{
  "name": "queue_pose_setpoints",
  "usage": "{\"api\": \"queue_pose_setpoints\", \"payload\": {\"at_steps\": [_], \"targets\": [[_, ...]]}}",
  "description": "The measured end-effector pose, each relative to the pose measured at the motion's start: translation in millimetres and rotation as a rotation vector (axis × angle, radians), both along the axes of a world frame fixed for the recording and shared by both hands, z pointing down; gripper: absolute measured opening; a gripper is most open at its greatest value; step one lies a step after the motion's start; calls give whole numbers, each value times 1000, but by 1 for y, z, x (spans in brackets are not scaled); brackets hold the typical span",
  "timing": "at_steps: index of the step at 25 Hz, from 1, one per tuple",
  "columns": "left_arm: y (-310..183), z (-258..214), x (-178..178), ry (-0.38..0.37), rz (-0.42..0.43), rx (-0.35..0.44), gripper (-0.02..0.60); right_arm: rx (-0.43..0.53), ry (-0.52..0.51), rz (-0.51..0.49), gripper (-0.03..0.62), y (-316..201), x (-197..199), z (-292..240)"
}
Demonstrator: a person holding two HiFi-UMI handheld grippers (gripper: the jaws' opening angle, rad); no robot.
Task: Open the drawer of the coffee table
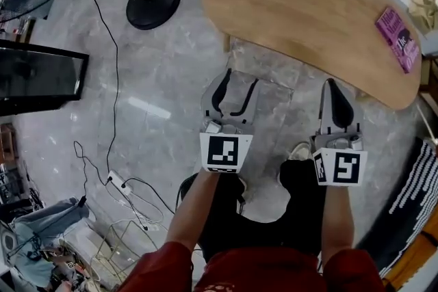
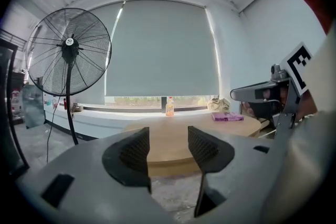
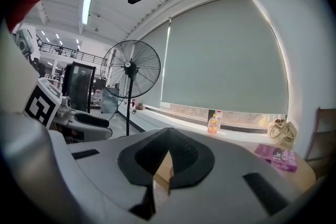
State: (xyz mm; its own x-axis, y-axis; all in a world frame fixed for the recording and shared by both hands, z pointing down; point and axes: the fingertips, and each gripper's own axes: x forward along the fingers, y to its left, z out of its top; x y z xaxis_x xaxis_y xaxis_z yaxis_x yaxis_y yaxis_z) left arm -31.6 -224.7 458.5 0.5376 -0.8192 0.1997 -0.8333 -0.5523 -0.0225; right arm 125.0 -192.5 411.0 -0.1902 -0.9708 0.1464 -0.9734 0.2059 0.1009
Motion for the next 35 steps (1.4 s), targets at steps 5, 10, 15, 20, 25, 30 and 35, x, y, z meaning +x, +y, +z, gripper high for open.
{"api": "queue_pose_setpoints", "payload": {"at_steps": [5, 10, 15, 20, 25, 30, 35], "targets": [[-15, 73, 1, 17, -1, 58, 218, 40, 18, -3, -5, -8, -8, 82], [-30, 153, 9, 30, 9, 77, 219, 65, 3, 33, -5, -16, -7, 152], [-42, 221, 17, 29, 7, 83, 218, 73, -10, 121, -5, -19, 6, 221], [-48, 270, 28, 60, -18, 51, 219, 92, -17, 129, -5, -23, 12, 265], [-53, 291, 31, 56, -33, 33, 218, 78, -25, 127, -5, -28, 17, 291], [-57, 300, 31, 34, -39, 21, 218, 52, -32, 114, -5, -30, 19, 306], [-60, 307, 33, 36, -45, 11, 218, 37, -13, 81, -5, -30, 7, 319]]}}
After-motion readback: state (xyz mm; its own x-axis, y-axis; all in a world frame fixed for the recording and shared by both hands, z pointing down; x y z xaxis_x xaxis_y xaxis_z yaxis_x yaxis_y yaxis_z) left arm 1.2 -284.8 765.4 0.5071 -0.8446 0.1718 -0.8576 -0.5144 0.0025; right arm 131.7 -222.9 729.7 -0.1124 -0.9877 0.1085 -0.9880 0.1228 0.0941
